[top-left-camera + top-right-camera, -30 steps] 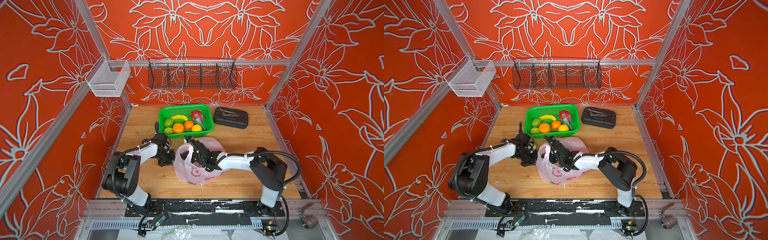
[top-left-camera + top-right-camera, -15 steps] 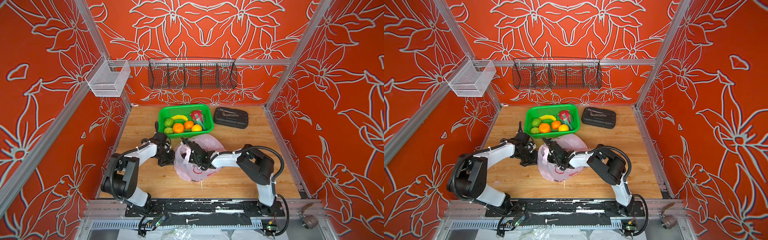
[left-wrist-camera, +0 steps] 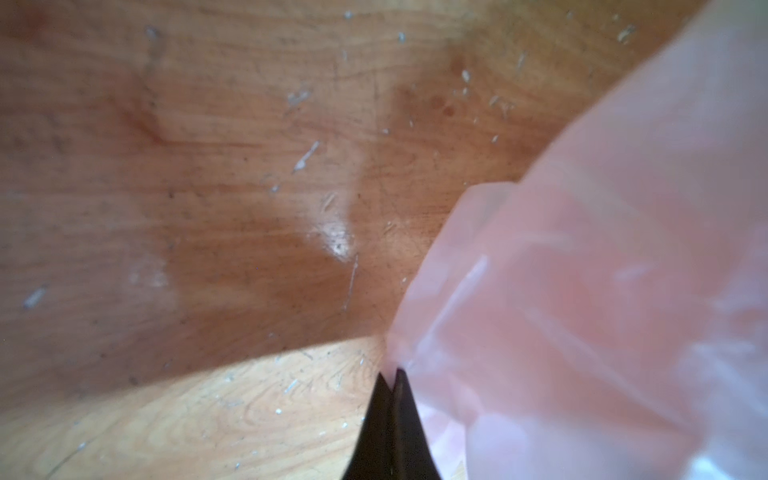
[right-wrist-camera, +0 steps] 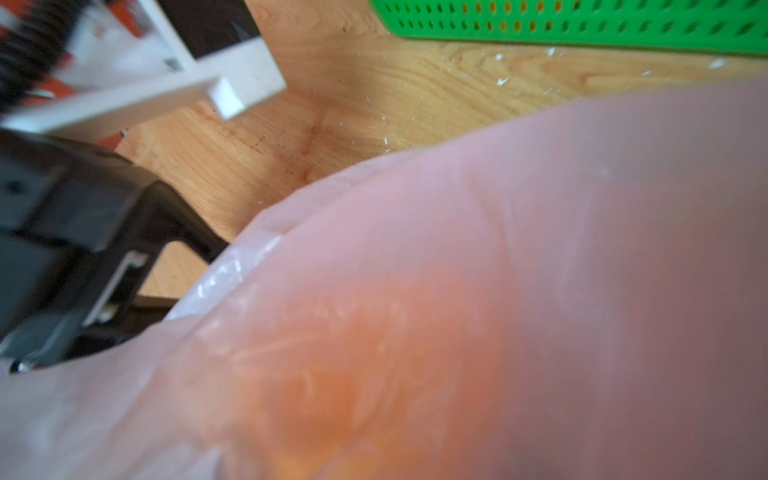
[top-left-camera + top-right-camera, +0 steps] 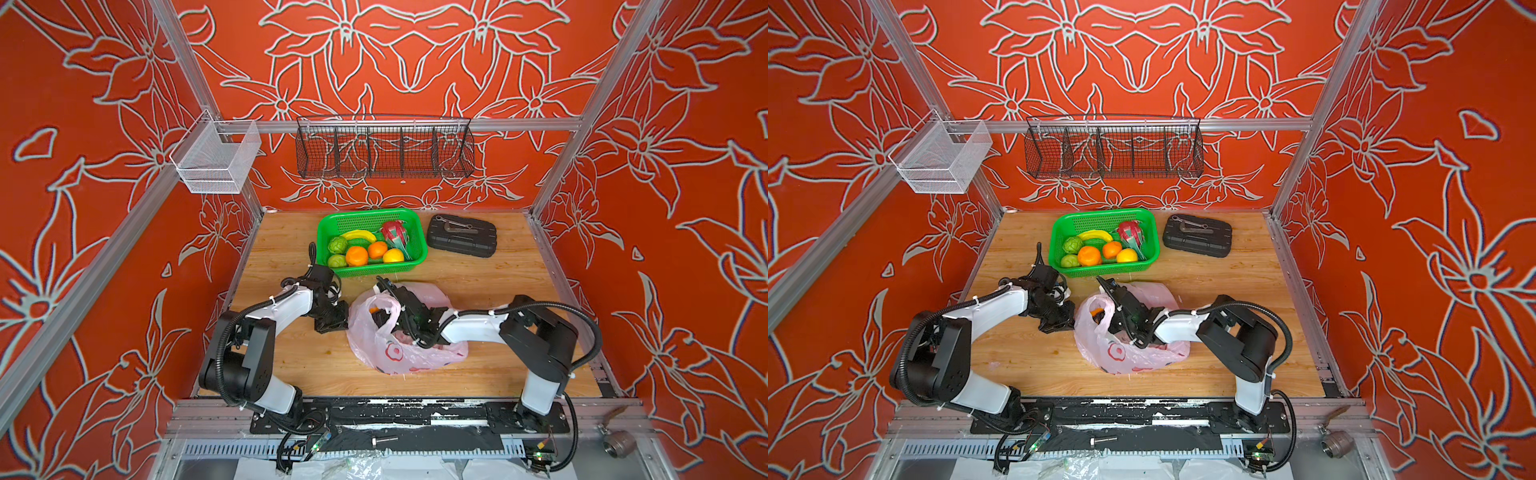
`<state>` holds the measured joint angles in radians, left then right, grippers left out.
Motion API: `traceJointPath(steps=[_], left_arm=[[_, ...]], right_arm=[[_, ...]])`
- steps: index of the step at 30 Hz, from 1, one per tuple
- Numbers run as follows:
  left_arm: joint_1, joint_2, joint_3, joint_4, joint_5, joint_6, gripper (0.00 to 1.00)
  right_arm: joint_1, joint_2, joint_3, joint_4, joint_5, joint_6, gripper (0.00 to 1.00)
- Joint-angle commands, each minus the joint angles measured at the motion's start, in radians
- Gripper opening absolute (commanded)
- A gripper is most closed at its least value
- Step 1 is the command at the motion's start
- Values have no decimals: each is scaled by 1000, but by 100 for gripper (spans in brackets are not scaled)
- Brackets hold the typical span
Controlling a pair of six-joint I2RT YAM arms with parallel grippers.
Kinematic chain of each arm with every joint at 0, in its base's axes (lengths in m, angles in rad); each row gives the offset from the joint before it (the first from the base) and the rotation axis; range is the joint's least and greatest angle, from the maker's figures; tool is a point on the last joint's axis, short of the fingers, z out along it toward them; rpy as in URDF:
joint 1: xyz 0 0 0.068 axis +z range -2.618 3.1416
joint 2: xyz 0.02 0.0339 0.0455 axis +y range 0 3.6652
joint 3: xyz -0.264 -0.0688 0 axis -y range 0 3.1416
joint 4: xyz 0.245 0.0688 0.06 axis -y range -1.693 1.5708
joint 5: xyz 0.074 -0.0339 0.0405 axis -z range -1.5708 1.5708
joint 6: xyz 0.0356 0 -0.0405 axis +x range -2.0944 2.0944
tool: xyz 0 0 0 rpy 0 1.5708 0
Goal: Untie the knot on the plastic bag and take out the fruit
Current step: 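Grasp the orange inside the pink bag with the right gripper, then lift the orange out of the bag with the right while the left releases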
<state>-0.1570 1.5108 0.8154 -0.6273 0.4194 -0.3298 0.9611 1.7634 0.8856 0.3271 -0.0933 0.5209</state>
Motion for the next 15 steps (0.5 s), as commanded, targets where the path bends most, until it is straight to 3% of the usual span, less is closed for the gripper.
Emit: traceJointPath(steps=[1, 15], left_arm=[[4, -26, -4, -28, -23, -5, 0], [4, -13, 65, -24, -80, -45, 0]], right_arm=[[-7, -85, -57, 13, 40, -34, 42], [-7, -418, -244, -162, 49, -122, 41]])
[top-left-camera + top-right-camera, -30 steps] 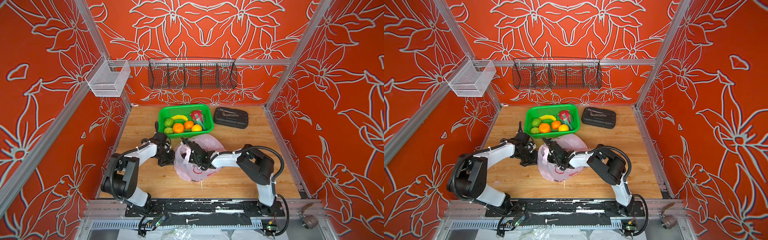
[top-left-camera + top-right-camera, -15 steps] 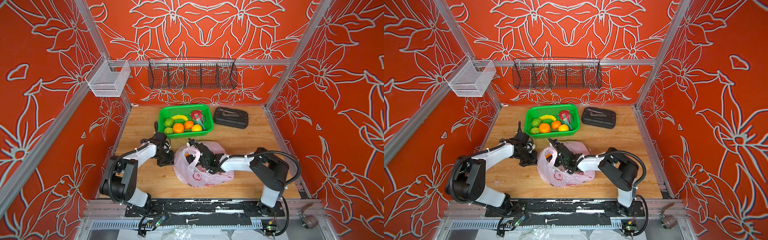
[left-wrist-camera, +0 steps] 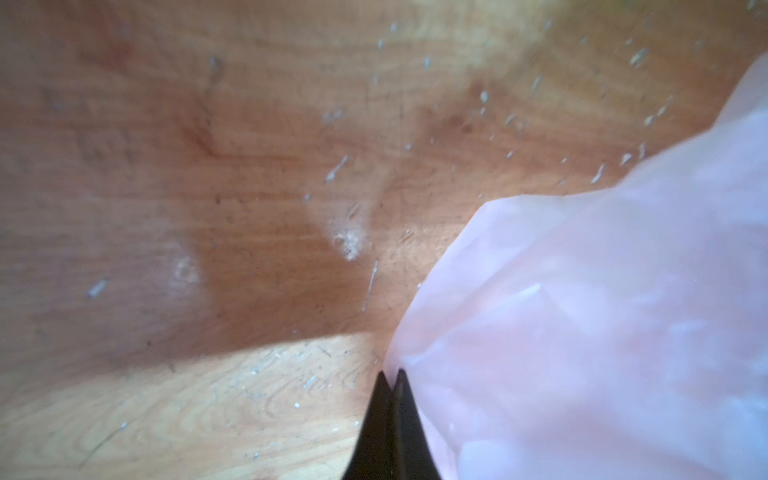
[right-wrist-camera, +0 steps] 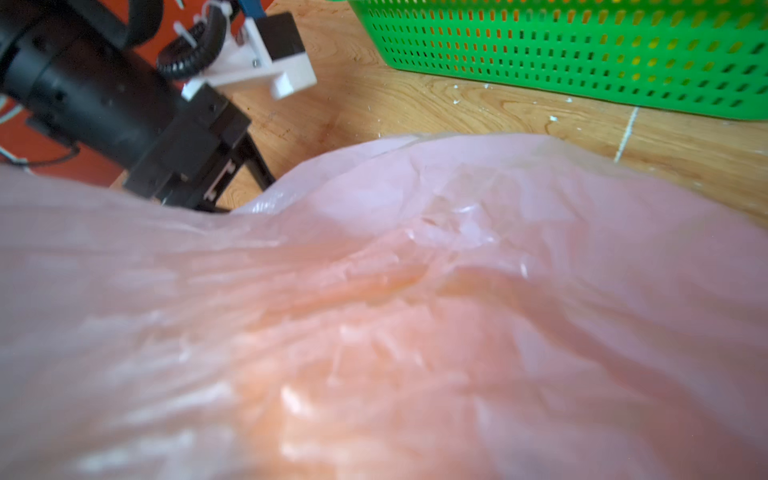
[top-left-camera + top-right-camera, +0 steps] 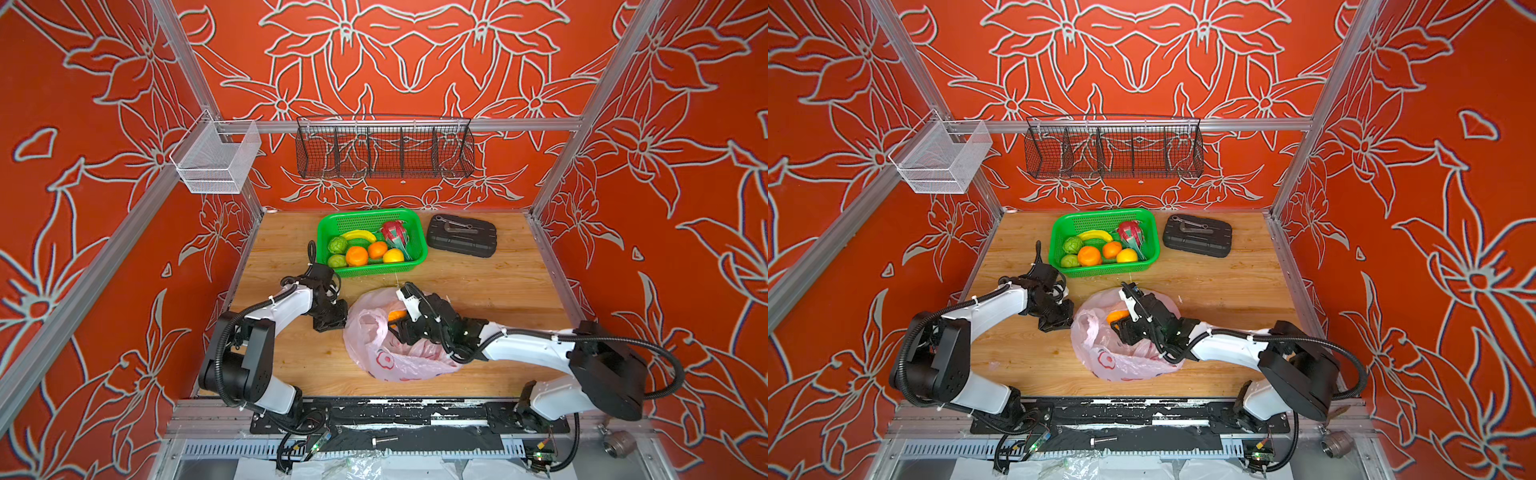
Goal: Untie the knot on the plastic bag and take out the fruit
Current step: 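Lift the orange out of the bag with the right while the left releases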
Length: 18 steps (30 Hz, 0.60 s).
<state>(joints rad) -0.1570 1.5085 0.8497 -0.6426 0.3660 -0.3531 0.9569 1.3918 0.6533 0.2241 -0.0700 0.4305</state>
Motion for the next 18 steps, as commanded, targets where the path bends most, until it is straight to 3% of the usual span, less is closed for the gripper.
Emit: traceJointPath(steps=[1, 6, 13, 18], left_arm=[[4, -7, 39, -4, -27, -29, 0], [4, -9, 68, 11, -29, -53, 2], [-2, -121, 102, -7, -21, -89, 26], [-25, -271, 164, -69, -16, -121, 40]], right_arm=[[-3, -70, -16, -79, 24, -37, 41], [-3, -205, -34, -172, 12, -49, 40], [-22, -418, -65, -245, -97, -42, 42], [-46, -478, -18, -343, -148, -4, 41]])
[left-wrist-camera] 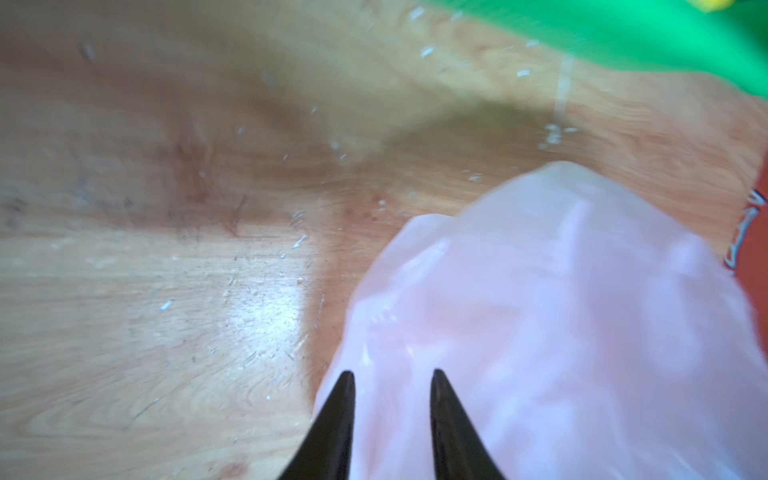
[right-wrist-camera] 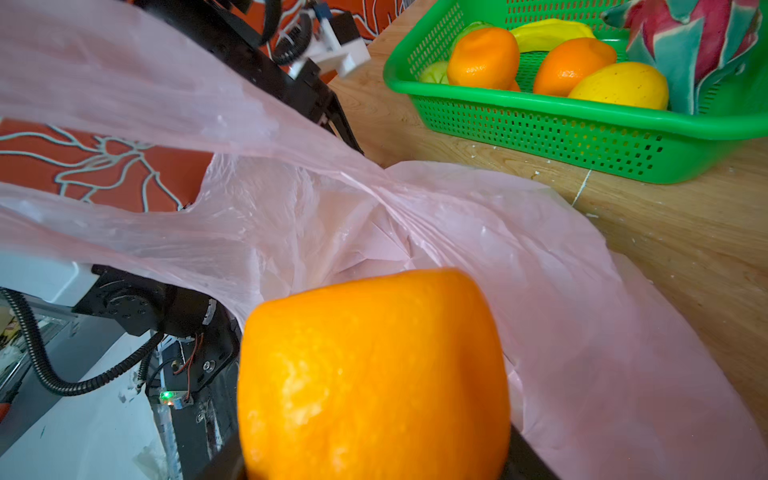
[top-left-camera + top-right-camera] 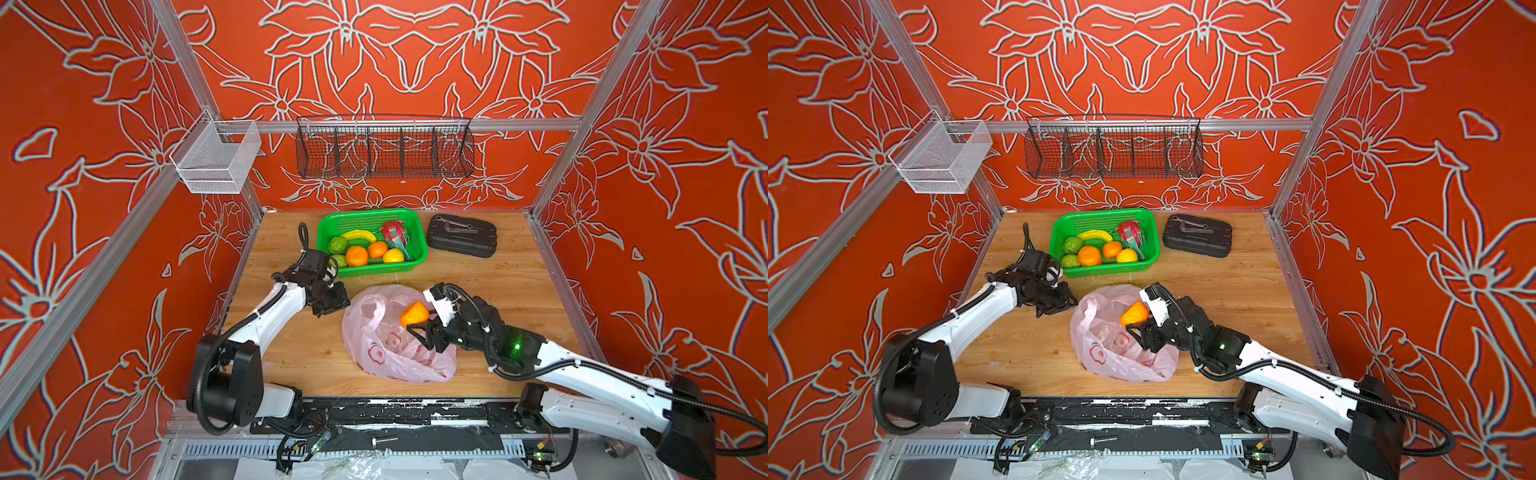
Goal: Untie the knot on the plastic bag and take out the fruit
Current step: 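Lift the orange out of the bag with the right while the left releases, then carry the orange over the green basket and release it with the right gripper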
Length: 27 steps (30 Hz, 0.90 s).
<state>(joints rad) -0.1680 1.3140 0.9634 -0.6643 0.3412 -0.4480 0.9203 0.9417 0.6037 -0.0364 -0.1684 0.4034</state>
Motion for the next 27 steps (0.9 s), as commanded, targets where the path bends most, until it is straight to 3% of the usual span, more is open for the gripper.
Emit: traceJointPath(steps=[1, 5, 10, 14, 18, 23, 27], left_arm=[[-22, -106, 76, -66, 16, -29, 42], [-87, -200, 195, -92, 26, -29, 49], [-203, -259, 301, -2, -33, 23, 55], [-244, -250, 392, 30, -13, 59, 62], [-285, -216, 490, 18, 14, 70, 82], [-364, -170, 601, -30, -22, 88, 98], [-432, -131, 696, -127, -115, 103, 97]], right_arm=[[-15, -45, 47, -108, -49, 30, 41], [-75, -82, 113, -174, -72, 78, 42], [-251, -26, 240, -177, -230, 181, 42], [-350, 113, 413, -257, -305, 230, 43], [-397, 271, 575, -354, -309, 227, 42], [-433, 442, 722, -441, -276, 223, 42], [-457, 575, 833, -510, -266, 198, 42]])
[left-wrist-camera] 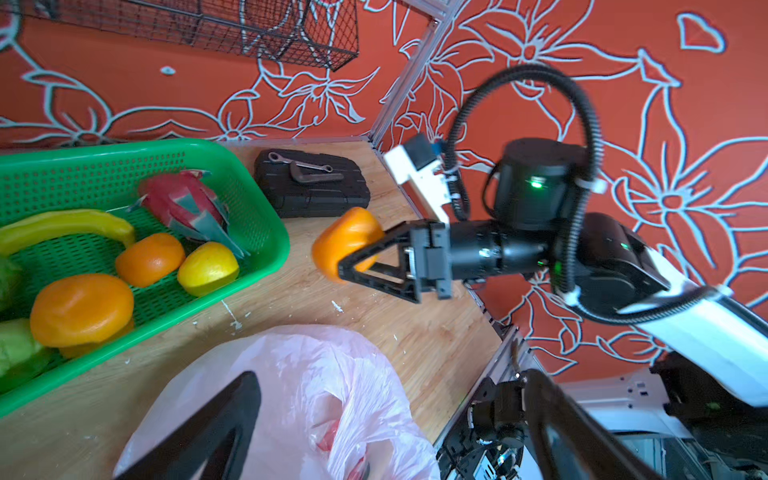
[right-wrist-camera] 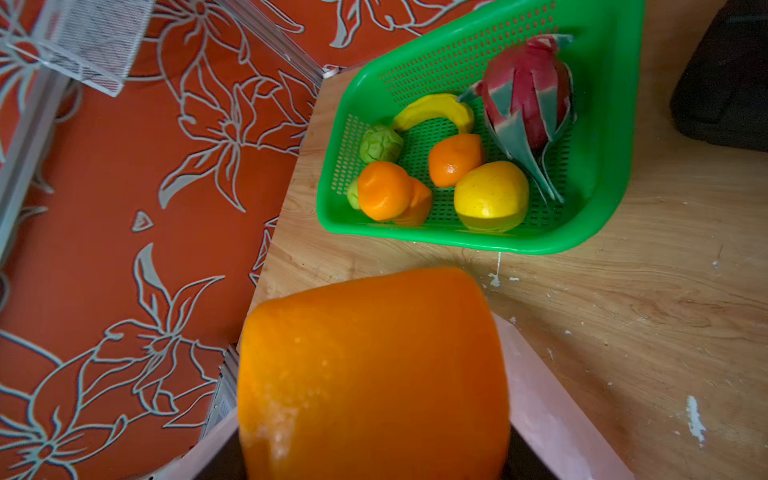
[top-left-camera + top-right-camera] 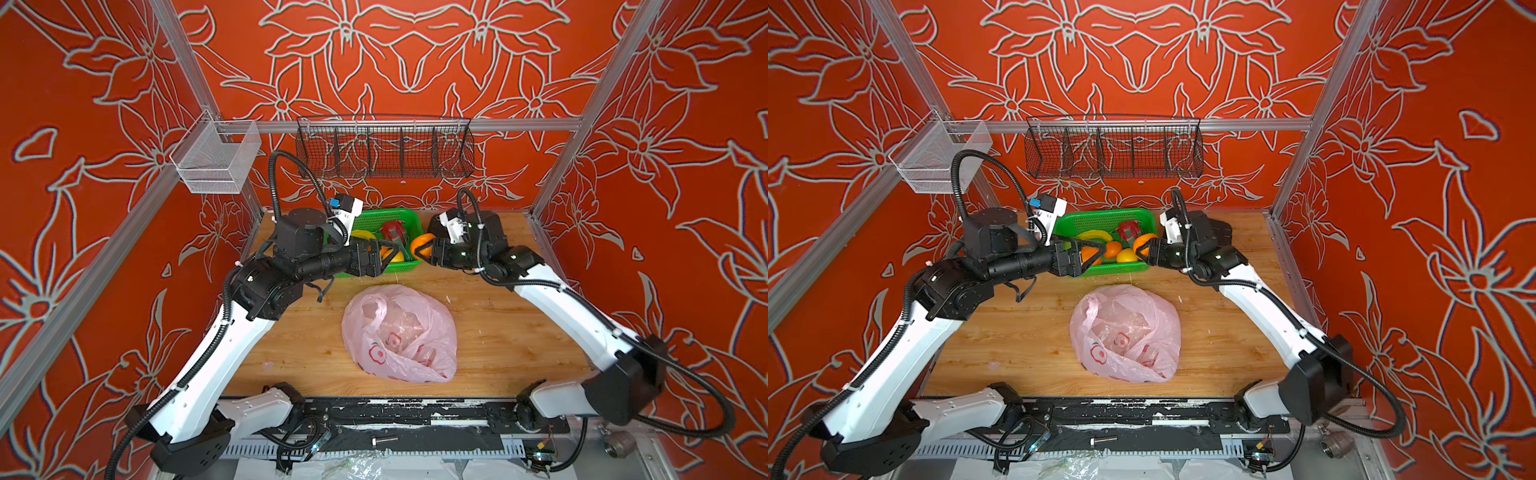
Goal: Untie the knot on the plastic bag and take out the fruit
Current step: 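Carry the orange over the green basket and release it with the right gripper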
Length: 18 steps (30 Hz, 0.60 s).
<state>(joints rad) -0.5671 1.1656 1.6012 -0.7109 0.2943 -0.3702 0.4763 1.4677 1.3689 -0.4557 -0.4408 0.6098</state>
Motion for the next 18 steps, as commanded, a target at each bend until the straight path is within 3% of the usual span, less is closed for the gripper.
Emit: traceJointPath(steps=[1, 11, 18], left_arm=[[-43, 31, 80, -109, -87, 23, 98], [-143, 139, 235, -311, -243, 28, 97], [-198, 208, 314, -382, -324, 68, 97]], right_arm=[[-17, 74, 90, -105, 15, -18, 42], [-29, 384, 372, -258, 119, -86, 43], [-30, 575, 535, -302, 140, -65, 43]])
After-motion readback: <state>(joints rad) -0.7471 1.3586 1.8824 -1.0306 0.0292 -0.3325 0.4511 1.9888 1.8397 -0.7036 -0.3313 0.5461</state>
